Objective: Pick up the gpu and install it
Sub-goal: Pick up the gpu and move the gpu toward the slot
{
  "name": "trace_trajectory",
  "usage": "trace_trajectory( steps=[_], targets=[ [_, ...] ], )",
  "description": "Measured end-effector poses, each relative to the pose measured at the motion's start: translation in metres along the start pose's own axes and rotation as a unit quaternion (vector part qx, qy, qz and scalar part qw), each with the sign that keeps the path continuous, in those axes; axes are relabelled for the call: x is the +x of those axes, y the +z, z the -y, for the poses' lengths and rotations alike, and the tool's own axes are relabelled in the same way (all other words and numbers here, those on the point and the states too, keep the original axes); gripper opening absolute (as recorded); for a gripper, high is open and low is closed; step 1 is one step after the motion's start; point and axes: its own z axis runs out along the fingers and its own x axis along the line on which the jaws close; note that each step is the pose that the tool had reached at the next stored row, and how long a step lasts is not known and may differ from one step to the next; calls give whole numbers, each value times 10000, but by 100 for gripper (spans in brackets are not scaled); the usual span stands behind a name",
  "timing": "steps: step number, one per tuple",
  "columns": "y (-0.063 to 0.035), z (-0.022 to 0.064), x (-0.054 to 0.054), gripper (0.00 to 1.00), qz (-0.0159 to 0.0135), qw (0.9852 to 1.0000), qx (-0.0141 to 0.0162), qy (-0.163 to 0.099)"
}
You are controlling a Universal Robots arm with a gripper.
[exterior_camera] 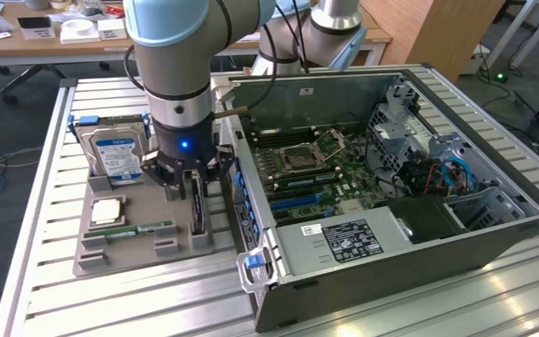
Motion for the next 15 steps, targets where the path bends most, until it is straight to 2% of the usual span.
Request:
trace_trajectory(
  steps=[4,15],
  targets=[
    [14,-24,16,43,0,10000,0,0],
    [48,-25,16,43,0,10000,0,1]
  ],
)
